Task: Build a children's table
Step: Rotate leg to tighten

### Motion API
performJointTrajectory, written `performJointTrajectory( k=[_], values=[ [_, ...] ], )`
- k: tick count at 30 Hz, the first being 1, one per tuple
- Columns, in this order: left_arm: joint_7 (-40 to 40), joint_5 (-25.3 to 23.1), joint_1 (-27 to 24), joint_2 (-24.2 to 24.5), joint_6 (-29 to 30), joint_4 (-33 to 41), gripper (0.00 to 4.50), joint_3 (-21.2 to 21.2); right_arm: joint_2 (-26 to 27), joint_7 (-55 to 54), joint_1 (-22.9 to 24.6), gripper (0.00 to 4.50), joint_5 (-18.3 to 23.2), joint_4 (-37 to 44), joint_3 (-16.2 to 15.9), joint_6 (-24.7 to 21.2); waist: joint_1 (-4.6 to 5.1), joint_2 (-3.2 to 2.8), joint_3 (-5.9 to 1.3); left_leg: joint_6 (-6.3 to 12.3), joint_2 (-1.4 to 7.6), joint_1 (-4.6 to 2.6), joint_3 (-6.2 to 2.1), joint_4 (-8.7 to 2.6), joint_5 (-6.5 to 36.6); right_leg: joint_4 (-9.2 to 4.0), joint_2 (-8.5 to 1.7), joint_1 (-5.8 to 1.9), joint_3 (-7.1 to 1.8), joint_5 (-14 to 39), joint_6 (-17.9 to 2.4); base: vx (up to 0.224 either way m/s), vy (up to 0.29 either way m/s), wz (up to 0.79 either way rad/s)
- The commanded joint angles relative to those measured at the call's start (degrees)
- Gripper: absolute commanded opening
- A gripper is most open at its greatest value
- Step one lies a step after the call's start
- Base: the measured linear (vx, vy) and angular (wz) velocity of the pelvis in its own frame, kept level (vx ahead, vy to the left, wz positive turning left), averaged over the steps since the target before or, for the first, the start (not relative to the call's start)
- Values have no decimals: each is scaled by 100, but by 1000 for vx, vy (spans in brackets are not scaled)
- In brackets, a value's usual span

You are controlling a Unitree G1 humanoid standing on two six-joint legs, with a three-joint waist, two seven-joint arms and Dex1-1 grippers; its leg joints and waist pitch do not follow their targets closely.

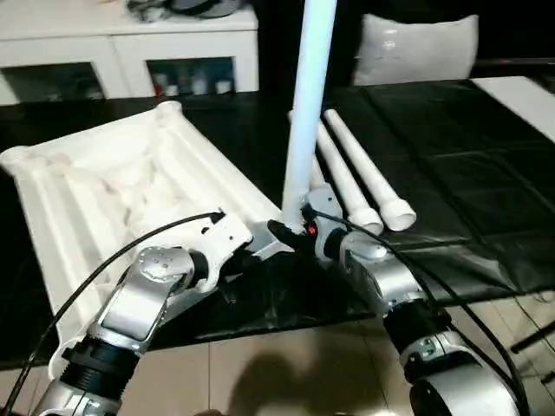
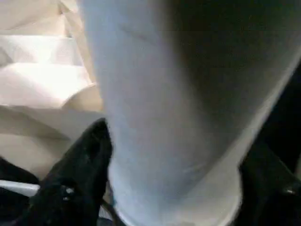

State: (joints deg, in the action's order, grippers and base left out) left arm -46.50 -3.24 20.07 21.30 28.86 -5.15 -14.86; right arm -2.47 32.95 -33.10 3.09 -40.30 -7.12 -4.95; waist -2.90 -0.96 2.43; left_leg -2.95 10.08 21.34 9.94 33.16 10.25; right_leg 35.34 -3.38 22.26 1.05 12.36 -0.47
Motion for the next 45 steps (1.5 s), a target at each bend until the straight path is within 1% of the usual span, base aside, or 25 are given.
performJointTrajectory(
  k=[1, 4, 6, 7, 8, 10, 11, 12, 15, 17, 18, 19, 20, 22, 23, 24, 27, 31, 34, 36, 39, 40, 41, 44, 45],
  values=[
    [144, -43, 176, -57, -162, -68, 0, -25, -34, 146, 156, 390, 172, 169, 20, -168, 6, -12, -317, 238, 249, -67, -57, -351, 880, -385, -358, -214, -199, 81, -1295, 0, 0, 0],
    [295, -130, 342, -79, -227, -329, 0, 3, -141, 391, 402, 412, 232, 576, -18, -136, -33, -8, -306, 202, 257, -69, -60, -361, 978, -402, -363, -212, -196, 254, -1256, 0, 0, 0],
    [460, -183, 487, -134, -258, -558, 0, 53, -224, 549, 590, 437, 263, 889, -37, -138, -52, 4, -290, 76, 257, -81, -71, -390, 1231, -446, -367, -206, -197, 730, -1118, 0, 0, 0],
    [556, -203, 586, -172, -291, -712, 0, 86, -272, 511, 676, 437, 237, 1037, -33, -104, -51, -53, -284, 40, 253, -72, -87, -401, 1284, -446, -372, -208, -196, 811, -1097, 0, 0, 0],
    [696, -225, 704, -219, -344, -895, 0, 120, -336, 502, 767, 446, 228, 1205, -43, -68, -32, -17, -282, 7, 246, -75, -82, -402, 1398, -476, -360, -201, -195, 956, -1033, 0, 0, 0],
    [820, -242, 826, -263, -413, -1087, 0, 149, -389, 448, 832, 446, 222, 1340, -37, -72, -7, 2, -291, 2, 241, -41, -95, -407, 1376, -468, -374, -223, -195, 949, -1016, 0, 0, 0],
    [858, -252, 892, -284, -472, -1195, 0, 153, -407, 380, 848, 446, 214, 1386, -9, -92, 1, -6, -298, 9, 236, -53, -96, -397, 1340, -475, -379, -209, -197, 950, -1017, 0, 0, 0],
    [915, -281, 963, -306, -557, -1311, 0, 147, -423, 343, 863, 446, 217, 1440, 17, -105, 16, 8, -319, 34, 241, -39, -99, -381, 1204, -450, -383, -229, -198, 742, -1059, 0, 0, 0],
    [1129, -325, 1154, -390, -737, -1678, 0, 176, -408, 290, 930, 446, 285, 1642, 89, -244, 7, -16, -330, 139, 224, -42, -80, -347, 955, -427, -364, -223, -195, 313, -1158, 0, 0, 0],
    [1211, -346, 1210, -417, -793, -1784, 0, 183, -404, 291, 950, 446, 298, 1706, 92, -255, 0, -8, -361, 225, 229, -25, -83, -323, 736, -376, -371, -249, -189, -106, -1217, 0, 0, 0],
    [1244, -319, 1254, -457, -848, -1862, 0, 207, -398, 288, 972, 446, 300, 1773, 81, -277, -10, -15, -390, 308, 220, -9, -81, -287, 476, -334, -364, -260, -183, -520, -1275, 0, 0, 0],
    [1034, -129, 1267, -495, -743, -1831, 27, 254, -377, 271, 1004, 450, 291, 1855, 64, -316, -14, -13, -396, 403, 218, 12, -78, -266, 291, -298, -364, -264, -177, -883, -1346, 0, 0, 0],
    [978, -69, 1261, -508, -720, -1797, 43, 273, -368, 245, 1011, 450, 274, 1868, 58, -317, -16, -15, -385, 437, 217, 18, -75, -271, 258, -298, -365, -262, -170, -944, -1377, 0, 0, 0],
    [1031, -7, 1243, -547, -836, -1731, 68, 337, -340, 146, 1013, 450, 213, 1867, 36, -304, -39, -24, -390, 462, 235, -6, -69, -264, 367, -303, -377, -250, -166, -861, -1461, 0, 0, 0],
    [1079, -22, 1242, -551, -884, -1735, 68, 347, -337, 146, 1013, 450, 212, 1865, 31, -305, -46, -5, -385, 458, 245, -1, -67, -265, 410, -308, -374, -251, -165, -834, -1488, 0, 0, 0],
    [1231, -107, 1259, -540, -1040, -1780, 80, 349, -334, 123, 1010, 450, 199, 1868, 10, -314, -53, -12, -376, 453, 251, 0, -71, -271, 462, -311, -374, -245, -163, -773, -1489, 0, 0, 0],
    [1406, -107, 1236, -463, -1038, -1667, 97, 486, -320, 65, 975, 450, 180, 1889, -30, -569, -53, -14, -353, 349, 267, -22, -74, -297, 698, -341, -384, -235, -163, -276, -1396, 0, 0, 0],
    [1439, -55, 1145, -363, -866, -1364, 97, 638, -340, 135, 965, 450, 150, 1899, -93, -564, -48, -15, -336, 234, 269, -24, -72, -310, 823, -365, -387, -215, -171, 22, -1315, 0, 0, 0],
    [1385, -68, 1001, -96, -736, -983, 97, 788, -343, 176, 958, 450, 112, 1899, -163, -561, -48, -25, -337, 168, 268, -27, -75, -317, 855, -360, -381, -207, -173, 62, -1282, 0, 0, 0],
    [1292, -102, 918, 333, -646, -742, 97, 932, -329, 201, 910, 450, 89, 1868, -245, -595, -34, -40, -349, 168, 259, -11, -86, -311, 758, -330, -376, -220, -166, -110, -1269, 0, 0, 0],
    [1246, -241, 923, 711, -554, -714, 97, 1022, -308, 224, 839, 450, 48, 1790, -300, -594, -4, -54, -344, 148, 244, -27, -78, -310, 755, -324, -350, -204, -165, -160, -1254, 0, 0, 0],
    [1263, -344, 934, 939, -541, -771, 81, 1097, -294, 239, 791, 450, 19, 1725, -340, -595, -11, -52, -345, 137, 248, -38, -78, -309, 765, -328, -352, -196, -164, -142, -1254, 0, 0, 0],
    [1271, -366, 937, 990, -538, -786, 71, 1116, -291, 243, 781, 450, 12, 1710, -349, -595, -8, -59, -343, 113, 247, -40, -81, -314, 772, -320, -349, -193, -163, -123, -1254, 0, 0, 0],
    [1270, -609, 883, 1469, -425, -828, 60, 1186, -258, 297, 708, 450, -16, 1604, -436, -615, -22, -66, -341, 59, 251, -56, -79, -318, 835, -319, -351, -178, -165, -75, -1252, 0, 0, 0],
    [1238, -639, 853, 1571, -381, -816, 51, 1192, -251, 304, 693, 450, -23, 1580, -456, -612, -22, -83, -339, 38, 248, -51, -83, -324, 846, -310, -350, -174, -165, -72, -1232, 0, 0, 0]
  ],
)
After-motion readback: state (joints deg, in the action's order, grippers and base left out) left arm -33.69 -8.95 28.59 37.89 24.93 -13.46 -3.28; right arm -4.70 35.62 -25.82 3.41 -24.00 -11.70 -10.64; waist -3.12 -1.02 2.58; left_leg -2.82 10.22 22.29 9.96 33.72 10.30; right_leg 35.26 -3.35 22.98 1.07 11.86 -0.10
